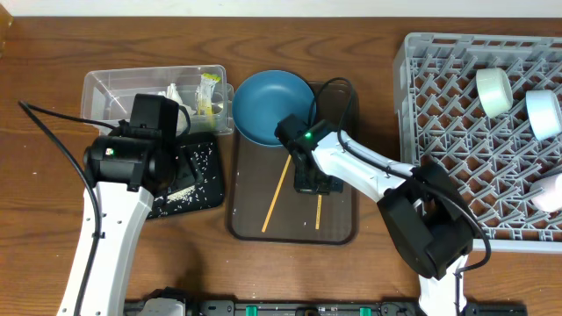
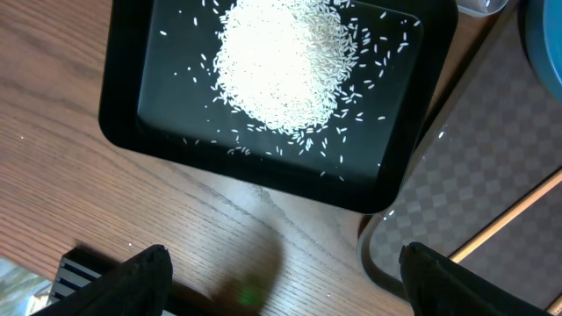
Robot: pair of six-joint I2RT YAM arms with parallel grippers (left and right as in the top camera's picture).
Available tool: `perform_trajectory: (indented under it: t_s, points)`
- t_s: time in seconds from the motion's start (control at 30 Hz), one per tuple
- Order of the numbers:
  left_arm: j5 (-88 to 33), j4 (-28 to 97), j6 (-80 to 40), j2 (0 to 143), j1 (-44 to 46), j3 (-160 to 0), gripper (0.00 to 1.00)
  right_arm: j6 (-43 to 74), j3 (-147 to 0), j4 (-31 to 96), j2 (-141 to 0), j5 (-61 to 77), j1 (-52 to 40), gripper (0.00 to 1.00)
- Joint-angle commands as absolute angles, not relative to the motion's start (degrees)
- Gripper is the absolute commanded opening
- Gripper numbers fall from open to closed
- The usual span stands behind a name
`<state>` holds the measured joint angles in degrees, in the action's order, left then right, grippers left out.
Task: Sort waste into correct bins and load items into the dishwasher rack
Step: 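Grasp the chopstick and place it upright in the rack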
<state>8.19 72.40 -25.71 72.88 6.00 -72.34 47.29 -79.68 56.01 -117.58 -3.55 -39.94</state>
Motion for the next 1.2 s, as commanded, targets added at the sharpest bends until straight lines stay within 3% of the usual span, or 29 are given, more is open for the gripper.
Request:
perform_trajectory:
  t_s: [0.0,0.27,0.53,0.87,1.17]
  points:
    - [9.5,72.62,-26.24,72.97,5.69,-72.31,0.86,44.6,-78.96,56.66,-116.05,-6.11,-38.39,0.01]
    - [9.5,72.6,-26.24,72.97,5.69,-72.31,0.86,22.96,-78.96,57.56,-99.66,-6.72,-33.1,0.01]
    - [9.5,72.6,-26.24,72.97,5.69,-72.31,0.86,15.84,-78.96,63.86,-86.8,-7.31,-20.95,0.01]
    - [9.5,72.6,-26.26,72.97,5.69,-72.31,0.86,10.07,-77.45,69.41,-88.2,-8.36,-7.44,0.01]
    - [9.5,72.62,-26.26,72.97,5.69,-72.31,0.86,8.08,-67.59,62.48,-89.19,-8.36,-4.89,0.01]
